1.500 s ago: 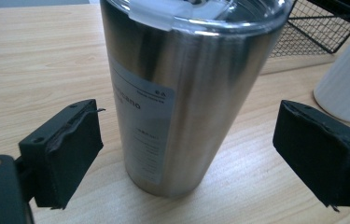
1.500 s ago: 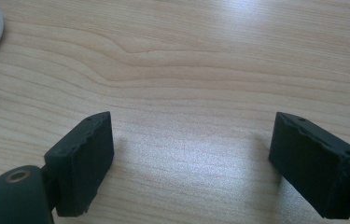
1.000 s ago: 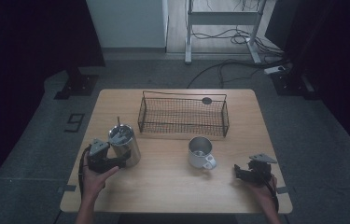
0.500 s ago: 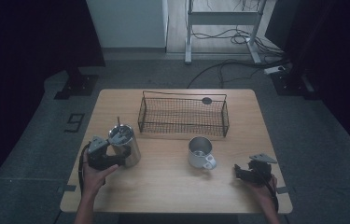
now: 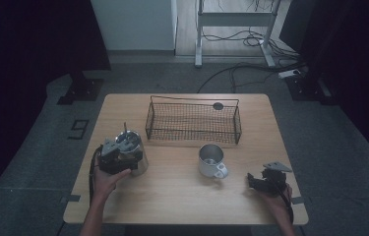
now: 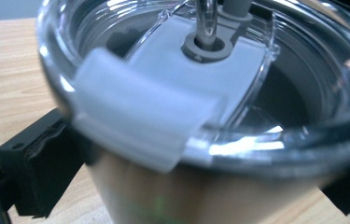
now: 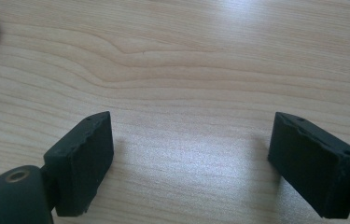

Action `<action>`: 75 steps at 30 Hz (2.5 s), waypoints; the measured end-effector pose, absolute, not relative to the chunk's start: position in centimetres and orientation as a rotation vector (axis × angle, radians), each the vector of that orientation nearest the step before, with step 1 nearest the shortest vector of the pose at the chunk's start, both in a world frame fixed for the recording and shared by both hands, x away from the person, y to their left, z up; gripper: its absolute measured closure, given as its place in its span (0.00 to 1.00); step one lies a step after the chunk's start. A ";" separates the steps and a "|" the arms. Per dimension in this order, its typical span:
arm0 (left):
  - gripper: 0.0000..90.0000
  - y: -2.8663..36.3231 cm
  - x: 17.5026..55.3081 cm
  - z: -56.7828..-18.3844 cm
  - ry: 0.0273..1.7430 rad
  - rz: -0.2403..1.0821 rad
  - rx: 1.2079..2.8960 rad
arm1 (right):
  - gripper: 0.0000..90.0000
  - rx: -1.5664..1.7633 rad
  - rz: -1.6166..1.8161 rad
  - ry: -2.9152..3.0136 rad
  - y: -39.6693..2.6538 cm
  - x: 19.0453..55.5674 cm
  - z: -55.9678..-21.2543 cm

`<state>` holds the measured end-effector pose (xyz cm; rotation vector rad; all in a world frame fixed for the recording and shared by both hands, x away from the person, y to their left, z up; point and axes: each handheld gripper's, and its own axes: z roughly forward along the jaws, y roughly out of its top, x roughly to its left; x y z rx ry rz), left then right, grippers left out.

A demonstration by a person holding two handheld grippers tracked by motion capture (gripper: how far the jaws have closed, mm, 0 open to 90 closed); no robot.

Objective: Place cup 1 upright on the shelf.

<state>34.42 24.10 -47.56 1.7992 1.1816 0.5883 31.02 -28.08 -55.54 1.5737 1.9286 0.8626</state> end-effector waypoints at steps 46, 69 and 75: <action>0.05 23.6 34.5 -45.6 1.160 0.649 1.748 | 0.15 1.576 0.861 1.925 -28.1 31.0 -55.5; 0.05 21.7 34.4 -41.7 1.109 0.667 1.755 | 0.15 1.578 0.860 1.924 -28.1 31.0 -55.5; 0.05 21.4 34.5 -41.0 1.095 0.668 1.751 | 0.15 1.579 0.860 1.924 -28.1 31.0 -55.5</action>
